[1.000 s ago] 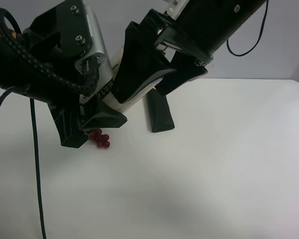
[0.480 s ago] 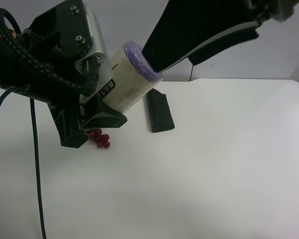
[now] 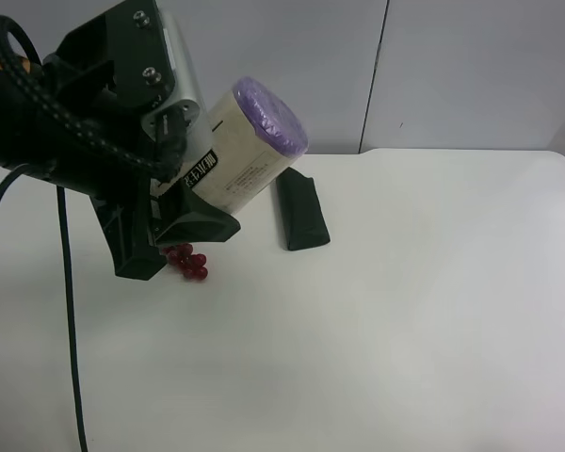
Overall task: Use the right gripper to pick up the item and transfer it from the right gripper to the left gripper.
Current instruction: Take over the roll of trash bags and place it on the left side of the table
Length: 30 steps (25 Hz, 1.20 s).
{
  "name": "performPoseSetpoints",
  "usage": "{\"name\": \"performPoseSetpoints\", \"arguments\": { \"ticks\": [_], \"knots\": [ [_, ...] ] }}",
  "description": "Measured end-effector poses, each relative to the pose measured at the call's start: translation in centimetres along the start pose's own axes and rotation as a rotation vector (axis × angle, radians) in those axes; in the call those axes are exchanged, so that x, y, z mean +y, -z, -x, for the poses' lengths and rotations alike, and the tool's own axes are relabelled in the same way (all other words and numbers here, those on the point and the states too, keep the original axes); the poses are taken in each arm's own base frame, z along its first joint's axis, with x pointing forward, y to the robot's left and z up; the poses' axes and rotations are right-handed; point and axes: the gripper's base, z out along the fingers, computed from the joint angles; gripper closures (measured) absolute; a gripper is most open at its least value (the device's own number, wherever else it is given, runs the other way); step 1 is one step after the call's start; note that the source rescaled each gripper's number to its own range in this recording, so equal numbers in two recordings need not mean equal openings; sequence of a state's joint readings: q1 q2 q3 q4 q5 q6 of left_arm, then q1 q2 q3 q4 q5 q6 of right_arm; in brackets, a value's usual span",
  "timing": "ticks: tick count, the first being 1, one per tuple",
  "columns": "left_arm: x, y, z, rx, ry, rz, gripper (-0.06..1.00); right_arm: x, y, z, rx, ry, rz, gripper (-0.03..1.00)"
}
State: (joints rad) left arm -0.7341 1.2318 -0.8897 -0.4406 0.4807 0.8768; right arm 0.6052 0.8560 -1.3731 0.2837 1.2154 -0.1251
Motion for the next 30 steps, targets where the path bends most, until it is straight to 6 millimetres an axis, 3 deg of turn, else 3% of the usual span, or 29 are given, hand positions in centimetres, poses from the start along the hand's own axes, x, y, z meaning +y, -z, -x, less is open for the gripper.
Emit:
{"name": "performPoseSetpoints", "arguments": {
  "ticks": [4, 8, 17, 20, 25, 30],
  "knots": [
    [0.0, 0.0, 0.0, 0.000, 0.000, 0.000, 0.93, 0.7, 3.9, -1.6, -0.108, 0.009, -0.042, -0.02],
    [0.0, 0.0, 0.0, 0.000, 0.000, 0.000, 0.93, 0.9, 4.9, -4.3, -0.121, 0.005, -0.056, -0.02],
    [0.0, 0.0, 0.0, 0.000, 0.000, 0.000, 0.93, -1.1, -0.6, -14.2, 0.136, -0.026, -0.130, -0.02],
    [0.0, 0.0, 0.0, 0.000, 0.000, 0.000, 0.93, -1.5, -2.1, -16.7, 0.137, -0.044, -0.136, -0.03],
    [0.0, 0.0, 0.0, 0.000, 0.000, 0.000, 0.93, -1.9, -3.6, -19.0, 0.040, -0.049, -0.148, -0.03],
    [0.0, 0.0, 0.0, 0.000, 0.000, 0.000, 0.93, -2.0, -3.9, -19.7, -0.018, -0.045, -0.153, -0.03]
  ]
}}
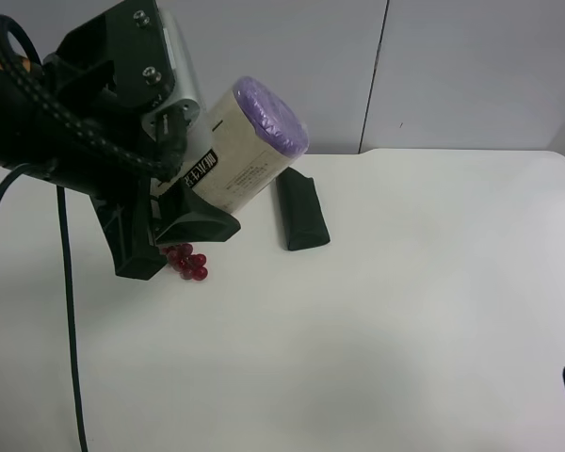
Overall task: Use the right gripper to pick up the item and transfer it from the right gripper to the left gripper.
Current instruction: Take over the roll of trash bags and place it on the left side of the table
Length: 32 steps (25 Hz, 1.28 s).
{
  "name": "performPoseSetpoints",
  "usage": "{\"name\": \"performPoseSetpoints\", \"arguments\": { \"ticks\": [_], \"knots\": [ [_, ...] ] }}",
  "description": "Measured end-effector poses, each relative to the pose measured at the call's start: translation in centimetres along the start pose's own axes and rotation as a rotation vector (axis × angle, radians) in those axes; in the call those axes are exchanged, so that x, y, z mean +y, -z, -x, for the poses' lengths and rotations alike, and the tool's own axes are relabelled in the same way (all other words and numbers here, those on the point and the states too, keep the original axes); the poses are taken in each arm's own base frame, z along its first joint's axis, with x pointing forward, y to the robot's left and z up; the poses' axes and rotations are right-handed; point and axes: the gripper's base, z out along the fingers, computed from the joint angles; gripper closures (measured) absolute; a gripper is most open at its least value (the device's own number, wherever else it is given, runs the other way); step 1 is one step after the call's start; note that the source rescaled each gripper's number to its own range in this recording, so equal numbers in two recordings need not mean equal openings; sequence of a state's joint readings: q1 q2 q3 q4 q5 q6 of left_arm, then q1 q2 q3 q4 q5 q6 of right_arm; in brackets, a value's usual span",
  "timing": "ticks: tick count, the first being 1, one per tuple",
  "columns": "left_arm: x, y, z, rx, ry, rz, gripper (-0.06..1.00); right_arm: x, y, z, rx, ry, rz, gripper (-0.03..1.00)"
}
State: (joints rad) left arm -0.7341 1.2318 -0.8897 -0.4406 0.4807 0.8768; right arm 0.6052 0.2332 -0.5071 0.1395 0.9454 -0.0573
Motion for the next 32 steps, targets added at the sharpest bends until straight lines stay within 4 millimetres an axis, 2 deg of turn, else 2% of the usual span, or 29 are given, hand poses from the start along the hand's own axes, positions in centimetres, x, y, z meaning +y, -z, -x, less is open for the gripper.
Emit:
{"name": "performPoseSetpoints", "arguments": {
  "ticks": [9, 20, 26, 32],
  "knots": [
    [0.0, 0.0, 0.0, 0.000, 0.000, 0.000, 0.93, -0.7, 0.0, 0.2, -0.024, 0.058, -0.081, -0.03],
    [0.0, 0.0, 0.0, 0.000, 0.000, 0.000, 0.93, -0.7, -2.6, -0.4, -0.174, -0.037, -0.036, -0.03],
    [0.0, 0.0, 0.0, 0.001, 0.000, -0.001, 0.93, -0.5, -1.3, 0.7, -0.193, -0.033, -0.031, -0.03],
    [0.0, 0.0, 0.0, 0.001, 0.001, -0.002, 0.93, -0.4, -0.7, 0.0, -0.057, -0.035, -0.036, -0.03]
  ]
}}
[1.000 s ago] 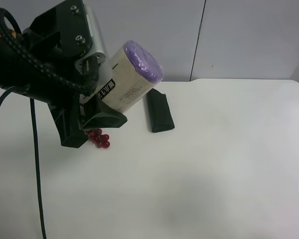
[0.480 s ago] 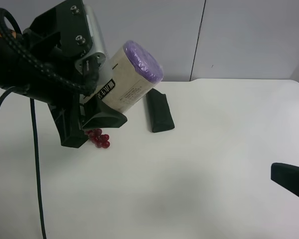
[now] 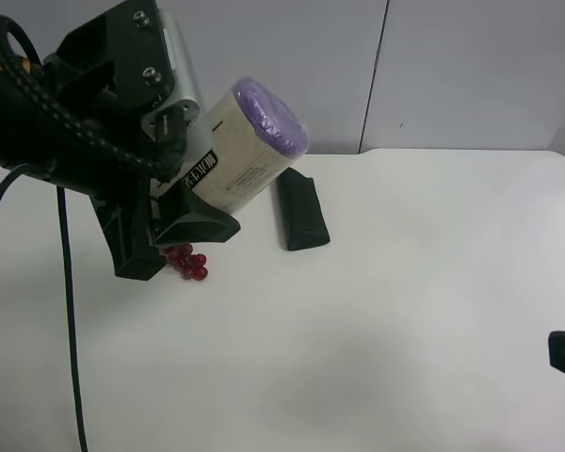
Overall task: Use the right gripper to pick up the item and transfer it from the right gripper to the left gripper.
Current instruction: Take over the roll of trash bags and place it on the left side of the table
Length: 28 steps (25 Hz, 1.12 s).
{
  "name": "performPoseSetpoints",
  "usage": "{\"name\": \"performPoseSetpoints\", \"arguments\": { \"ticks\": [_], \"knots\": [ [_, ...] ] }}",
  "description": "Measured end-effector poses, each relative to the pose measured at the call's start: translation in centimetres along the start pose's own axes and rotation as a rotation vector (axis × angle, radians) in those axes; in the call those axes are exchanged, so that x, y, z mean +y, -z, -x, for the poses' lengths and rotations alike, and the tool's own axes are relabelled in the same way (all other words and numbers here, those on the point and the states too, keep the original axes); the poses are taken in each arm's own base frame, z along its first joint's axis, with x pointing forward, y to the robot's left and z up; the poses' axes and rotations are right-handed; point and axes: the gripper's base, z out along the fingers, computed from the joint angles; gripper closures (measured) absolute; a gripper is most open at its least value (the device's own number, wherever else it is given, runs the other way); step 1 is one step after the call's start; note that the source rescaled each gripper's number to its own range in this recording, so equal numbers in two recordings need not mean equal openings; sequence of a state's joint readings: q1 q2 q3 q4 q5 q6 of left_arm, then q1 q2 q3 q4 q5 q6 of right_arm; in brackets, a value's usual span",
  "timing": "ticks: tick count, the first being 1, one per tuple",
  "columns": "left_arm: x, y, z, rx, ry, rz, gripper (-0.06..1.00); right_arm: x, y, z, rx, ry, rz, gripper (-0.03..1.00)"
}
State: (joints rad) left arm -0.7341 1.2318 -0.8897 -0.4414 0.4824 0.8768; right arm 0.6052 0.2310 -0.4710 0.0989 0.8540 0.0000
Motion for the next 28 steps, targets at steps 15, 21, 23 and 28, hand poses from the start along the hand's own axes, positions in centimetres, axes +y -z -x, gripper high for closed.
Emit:
{"name": "performPoseSetpoints", "arguments": {
  "ticks": [15, 21, 23, 28],
  "knots": [
    [-0.1, 0.0, -0.1, 0.006, 0.000, -0.007, 0.93, -0.8, 0.5, -1.7, 0.208, 0.057, -0.080, -0.03],
    [-0.1, 0.0, -0.1, 0.006, 0.000, -0.007, 0.93, -0.8, 0.5, -1.7, 0.209, 0.057, -0.080, -0.03],
    [-0.1, 0.0, -0.1, 0.006, 0.000, -0.007, 0.93, -0.8, 0.5, -1.7, 0.206, 0.058, -0.080, -0.03],
    [-0.1, 0.0, -0.1, 0.006, 0.000, -0.007, 0.93, -0.9, 0.6, -1.7, 0.185, 0.034, -0.113, -0.03]
  ]
}}
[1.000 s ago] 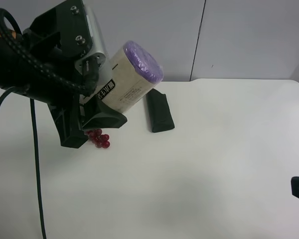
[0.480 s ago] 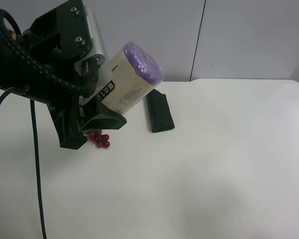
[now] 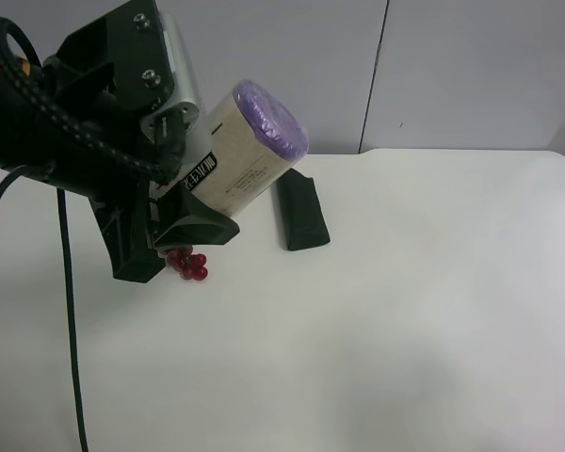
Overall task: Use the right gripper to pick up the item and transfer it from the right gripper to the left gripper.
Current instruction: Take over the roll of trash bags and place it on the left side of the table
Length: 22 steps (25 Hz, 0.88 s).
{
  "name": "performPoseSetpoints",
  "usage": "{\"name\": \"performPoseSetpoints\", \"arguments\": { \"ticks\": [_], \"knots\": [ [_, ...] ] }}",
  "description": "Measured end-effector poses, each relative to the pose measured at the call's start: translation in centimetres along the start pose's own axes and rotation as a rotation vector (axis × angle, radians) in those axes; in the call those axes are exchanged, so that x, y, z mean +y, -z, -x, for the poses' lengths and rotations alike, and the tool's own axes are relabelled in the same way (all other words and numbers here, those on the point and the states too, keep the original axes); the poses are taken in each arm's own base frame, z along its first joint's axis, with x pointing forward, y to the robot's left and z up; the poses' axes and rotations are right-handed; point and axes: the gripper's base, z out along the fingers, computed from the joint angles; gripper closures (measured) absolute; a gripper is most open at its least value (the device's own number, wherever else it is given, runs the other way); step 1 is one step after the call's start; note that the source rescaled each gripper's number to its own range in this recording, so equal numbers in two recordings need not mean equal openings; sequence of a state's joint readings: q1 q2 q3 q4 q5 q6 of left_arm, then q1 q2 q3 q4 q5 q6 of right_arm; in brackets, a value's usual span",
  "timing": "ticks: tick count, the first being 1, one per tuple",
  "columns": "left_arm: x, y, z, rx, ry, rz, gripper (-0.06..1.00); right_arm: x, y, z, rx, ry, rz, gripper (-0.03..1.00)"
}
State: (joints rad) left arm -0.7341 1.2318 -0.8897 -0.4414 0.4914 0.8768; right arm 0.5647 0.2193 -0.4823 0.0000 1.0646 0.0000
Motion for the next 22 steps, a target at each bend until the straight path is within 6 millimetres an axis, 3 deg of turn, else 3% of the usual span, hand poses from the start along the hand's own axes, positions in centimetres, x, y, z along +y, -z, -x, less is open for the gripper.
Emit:
{"name": "performPoseSetpoints", "arguments": {
  "ticks": [7, 11, 16, 22],
  "knots": [
    [0.0, 0.0, 0.0, 0.000, 0.000, 0.000, 0.93, 0.0, 2.5, -1.7, -0.207, -0.143, -0.204, -0.03],
    [0.0, 0.0, 0.0, 0.000, 0.002, -0.001, 0.93, 0.1, 2.7, -1.9, -0.221, -0.215, -0.312, -0.03],
    [0.0, 0.0, 0.1, -0.005, 0.022, -0.004, 0.93, 0.1, 2.7, -1.9, -0.221, -0.229, -0.334, -0.03],
    [0.5, 0.1, -0.1, -0.001, 0.177, 0.026, 0.93, 0.1, 2.7, -1.9, -0.221, -0.230, -0.335, -0.03]
  ]
}}
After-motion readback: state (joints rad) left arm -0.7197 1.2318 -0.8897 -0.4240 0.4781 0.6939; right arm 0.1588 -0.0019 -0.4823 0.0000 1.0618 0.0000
